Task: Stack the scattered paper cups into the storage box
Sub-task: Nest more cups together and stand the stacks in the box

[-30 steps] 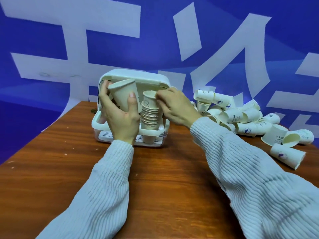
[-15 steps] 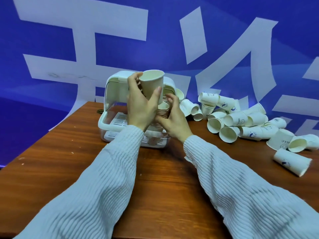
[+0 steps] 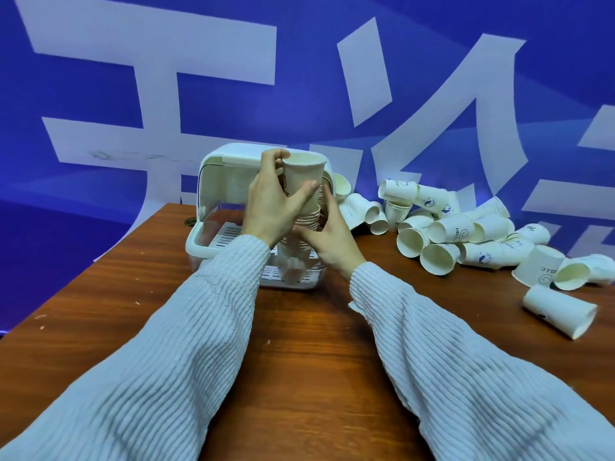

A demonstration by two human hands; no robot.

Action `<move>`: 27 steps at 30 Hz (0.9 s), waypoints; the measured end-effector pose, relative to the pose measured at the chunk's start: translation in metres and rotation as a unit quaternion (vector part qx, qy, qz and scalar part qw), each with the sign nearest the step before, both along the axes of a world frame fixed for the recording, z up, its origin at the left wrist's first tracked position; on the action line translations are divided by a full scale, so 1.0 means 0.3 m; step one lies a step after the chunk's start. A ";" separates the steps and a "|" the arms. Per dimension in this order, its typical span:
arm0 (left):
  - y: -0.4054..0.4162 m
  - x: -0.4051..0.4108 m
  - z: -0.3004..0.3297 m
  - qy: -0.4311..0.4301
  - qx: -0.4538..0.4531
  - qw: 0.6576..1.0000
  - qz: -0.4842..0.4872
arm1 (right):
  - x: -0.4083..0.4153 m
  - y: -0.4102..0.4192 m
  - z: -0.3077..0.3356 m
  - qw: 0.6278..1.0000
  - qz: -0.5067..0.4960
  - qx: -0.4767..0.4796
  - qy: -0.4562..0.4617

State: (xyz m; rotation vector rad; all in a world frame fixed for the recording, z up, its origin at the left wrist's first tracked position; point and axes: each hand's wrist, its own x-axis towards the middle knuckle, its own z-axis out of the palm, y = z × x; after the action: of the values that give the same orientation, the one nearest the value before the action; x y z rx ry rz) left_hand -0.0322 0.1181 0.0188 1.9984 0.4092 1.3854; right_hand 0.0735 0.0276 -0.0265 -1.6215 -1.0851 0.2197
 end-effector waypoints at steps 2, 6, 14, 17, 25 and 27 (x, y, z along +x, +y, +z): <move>0.001 0.002 0.007 0.008 0.004 1.000 -0.001 | 0.013 0.007 -0.014 1.000 0.006 0.006 0.009; 0.007 0.012 0.004 0.024 0.008 1.000 0.012 | 0.010 0.010 -0.014 0.999 0.018 0.014 0.028; 0.038 -0.004 -0.081 0.231 0.090 0.966 0.073 | 0.027 0.010 -0.022 1.000 0.011 0.006 0.029; 0.041 -0.012 -0.121 0.249 0.110 0.958 0.091 | 0.015 0.018 -0.026 0.999 0.011 0.004 0.039; -0.042 -0.024 -0.112 0.200 0.136 0.964 0.111 | -0.005 -0.057 -0.039 0.999 0.005 0.027 0.036; -0.119 -0.026 -0.143 0.082 0.175 0.974 0.119 | 0.013 -0.101 -0.066 0.999 -0.012 0.028 0.041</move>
State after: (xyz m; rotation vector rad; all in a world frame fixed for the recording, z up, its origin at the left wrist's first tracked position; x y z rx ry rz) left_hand -0.0401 0.0823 -0.0242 2.4282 0.5211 1.5264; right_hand 0.0774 -0.0027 -0.0462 -1.5621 -1.0008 0.2366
